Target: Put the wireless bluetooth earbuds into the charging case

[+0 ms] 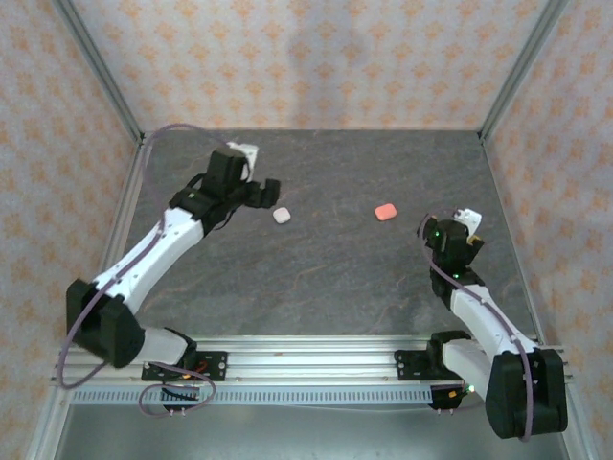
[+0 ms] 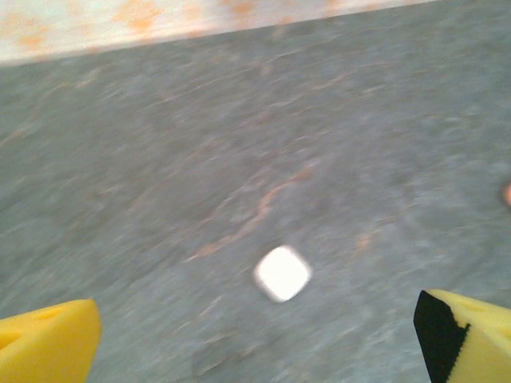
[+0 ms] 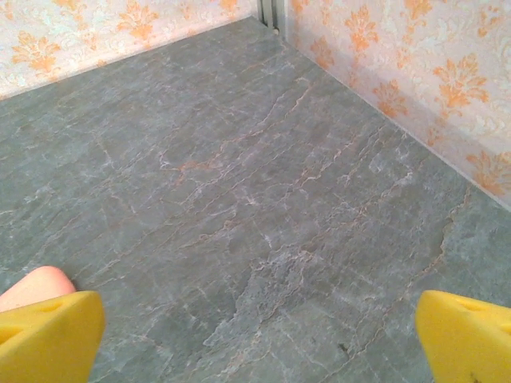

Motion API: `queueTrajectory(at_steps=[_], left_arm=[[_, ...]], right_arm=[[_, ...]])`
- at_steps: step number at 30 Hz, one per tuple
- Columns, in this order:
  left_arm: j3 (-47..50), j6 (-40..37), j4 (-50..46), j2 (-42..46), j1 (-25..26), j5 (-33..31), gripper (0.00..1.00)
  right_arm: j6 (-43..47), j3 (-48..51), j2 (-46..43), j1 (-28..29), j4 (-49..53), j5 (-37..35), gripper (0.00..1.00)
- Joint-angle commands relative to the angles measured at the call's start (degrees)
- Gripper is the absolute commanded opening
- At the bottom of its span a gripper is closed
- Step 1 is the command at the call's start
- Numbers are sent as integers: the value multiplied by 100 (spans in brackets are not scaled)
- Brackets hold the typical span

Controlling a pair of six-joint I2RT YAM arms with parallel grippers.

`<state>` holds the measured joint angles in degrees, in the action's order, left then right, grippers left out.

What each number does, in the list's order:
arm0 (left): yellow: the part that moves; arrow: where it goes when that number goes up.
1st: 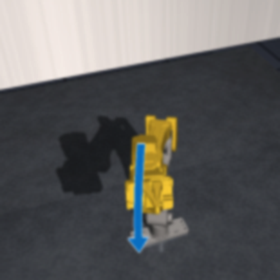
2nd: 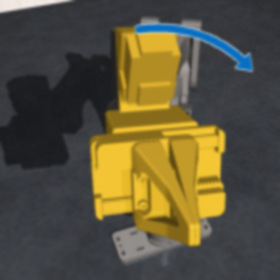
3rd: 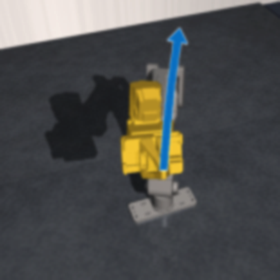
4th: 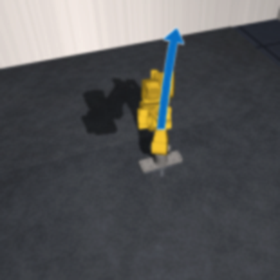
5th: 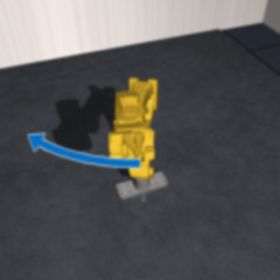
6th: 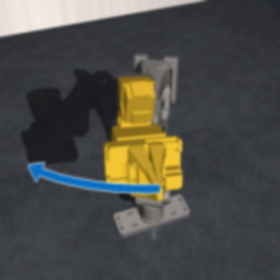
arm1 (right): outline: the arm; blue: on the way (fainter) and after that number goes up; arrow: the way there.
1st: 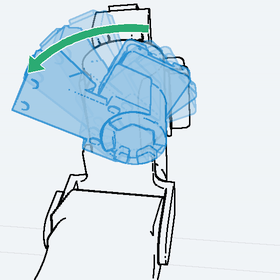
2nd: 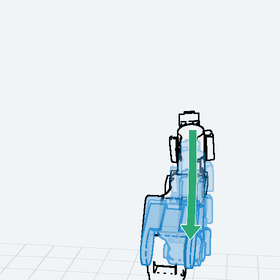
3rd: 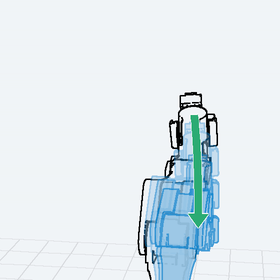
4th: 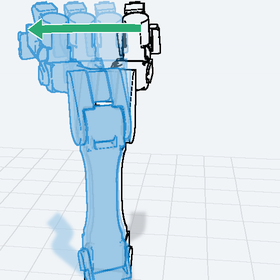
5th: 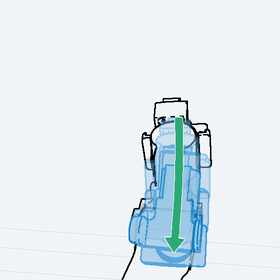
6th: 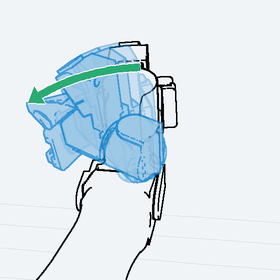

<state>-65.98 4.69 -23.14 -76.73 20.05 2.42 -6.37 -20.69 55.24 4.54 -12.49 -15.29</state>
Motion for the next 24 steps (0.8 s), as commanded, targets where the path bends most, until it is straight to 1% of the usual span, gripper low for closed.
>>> queueTrajectory(at_steps=[1,5,8,9,12,15,18,22,23,24], left_arm=[[849,-350,696,674,-388,-517,100],[1941,-425,1478,1299,-884,-865,100],[2897,-460,2444,1627,-1221,-966,100],[3239,-456,2763,1713,-1333,-979,100],[4002,-250,3544,1830,-1648,-1023,100],[4698,-180,4508,1823,-1807,-1020,100],[5104,-115,5456,1543,-1888,-1030,100],[5116,-43,6400,917,-1917,-943,100],[5040,-47,6497,747,-1925,-941,100],[4927,-97,6547,576,-1931,-921,100]], right_arm=[[477,93,233,-23,-1523,-178,99],[658,210,835,-23,-2406,-184,99],[779,339,1300,-23,-3113,-291,99],[695,378,1489,-23,-3298,-331,99],[690,478,1861,-23,-3729,-145,99],[734,579,2281,-23,-4286,-58,99],[741,675,2684,-18,-4779,19,99],[929,767,3484,-23,-5828,354,99],[945,778,3558,-27,-5943,387,99],[913,741,3431,-22,-5653,374,99]])
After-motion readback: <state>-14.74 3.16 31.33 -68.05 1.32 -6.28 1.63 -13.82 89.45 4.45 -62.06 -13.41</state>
